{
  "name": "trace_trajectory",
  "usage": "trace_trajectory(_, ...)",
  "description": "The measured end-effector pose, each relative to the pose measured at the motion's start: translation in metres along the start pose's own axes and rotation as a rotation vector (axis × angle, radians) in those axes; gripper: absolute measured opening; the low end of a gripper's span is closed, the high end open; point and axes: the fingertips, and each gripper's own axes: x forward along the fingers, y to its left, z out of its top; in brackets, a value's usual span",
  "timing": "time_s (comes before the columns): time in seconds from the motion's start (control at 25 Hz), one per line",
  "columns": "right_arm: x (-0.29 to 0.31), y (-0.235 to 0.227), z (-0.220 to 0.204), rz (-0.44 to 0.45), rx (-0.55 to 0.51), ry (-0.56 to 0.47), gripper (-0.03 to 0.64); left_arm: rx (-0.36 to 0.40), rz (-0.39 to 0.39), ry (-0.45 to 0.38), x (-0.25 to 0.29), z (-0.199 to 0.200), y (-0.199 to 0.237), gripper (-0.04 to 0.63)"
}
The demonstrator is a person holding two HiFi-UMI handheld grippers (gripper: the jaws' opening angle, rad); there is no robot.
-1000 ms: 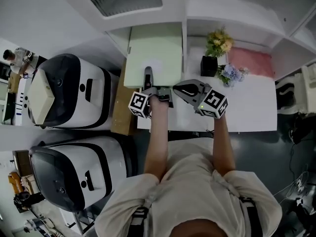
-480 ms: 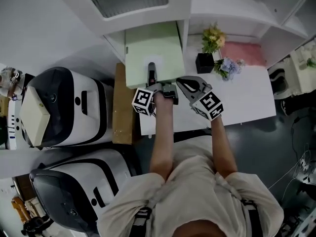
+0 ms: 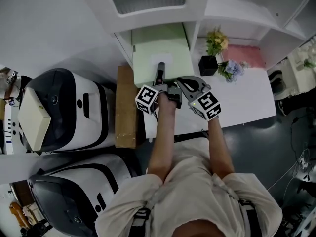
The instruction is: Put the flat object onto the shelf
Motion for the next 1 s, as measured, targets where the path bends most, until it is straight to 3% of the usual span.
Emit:
trace_trajectory(0.4, 0.006, -0.003, 0.001, -0.108, 0.063, -0.033, 0.067, -0.005, -0.026, 0.072, -0.005, -0.005, -0.001, 0.275)
trace_trajectory(1.0, 0.024, -0.022, 0.004, -0.194, 0.113, -0.036, 0.067, -0.036, -0.033, 0.096, -0.003, -0.001, 0.001, 0.275)
